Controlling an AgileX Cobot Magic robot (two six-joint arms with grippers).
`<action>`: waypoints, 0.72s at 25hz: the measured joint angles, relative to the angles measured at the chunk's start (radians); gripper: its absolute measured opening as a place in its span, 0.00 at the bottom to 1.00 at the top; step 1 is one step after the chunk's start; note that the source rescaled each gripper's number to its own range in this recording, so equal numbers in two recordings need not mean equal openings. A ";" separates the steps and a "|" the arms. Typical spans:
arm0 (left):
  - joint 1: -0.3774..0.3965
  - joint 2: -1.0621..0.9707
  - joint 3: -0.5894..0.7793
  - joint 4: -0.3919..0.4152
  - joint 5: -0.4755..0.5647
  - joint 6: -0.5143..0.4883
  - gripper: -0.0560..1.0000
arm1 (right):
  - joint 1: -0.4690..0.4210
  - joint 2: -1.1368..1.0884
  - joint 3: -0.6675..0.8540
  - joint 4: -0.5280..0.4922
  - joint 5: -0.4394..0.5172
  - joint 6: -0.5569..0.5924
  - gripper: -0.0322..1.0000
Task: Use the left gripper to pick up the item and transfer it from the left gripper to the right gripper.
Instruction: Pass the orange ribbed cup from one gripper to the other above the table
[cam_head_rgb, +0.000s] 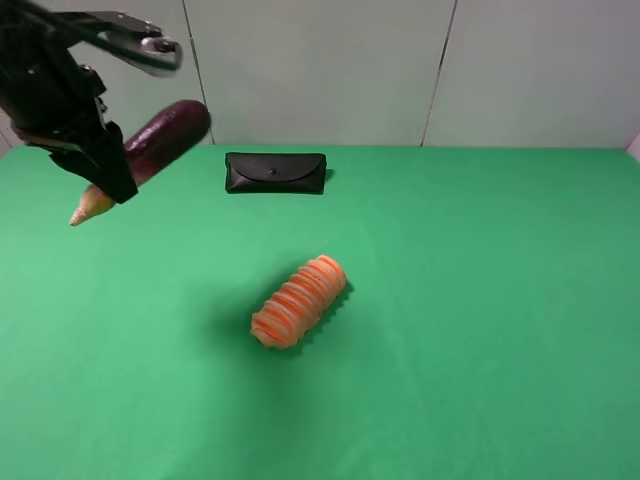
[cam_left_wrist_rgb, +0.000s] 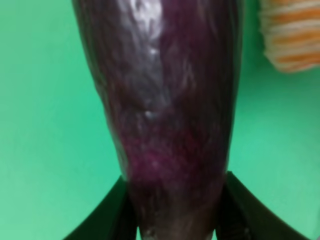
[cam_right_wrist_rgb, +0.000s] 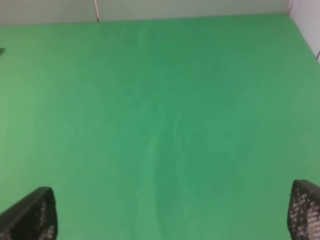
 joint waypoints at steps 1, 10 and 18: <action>-0.025 0.000 0.000 0.015 -0.003 0.005 0.05 | 0.000 0.000 0.000 0.000 0.000 0.000 1.00; -0.227 0.000 0.000 0.148 -0.019 0.016 0.05 | 0.008 0.214 -0.055 0.106 0.018 0.084 1.00; -0.315 0.000 0.000 0.157 -0.060 0.034 0.05 | 0.061 0.431 -0.065 0.349 -0.101 0.045 1.00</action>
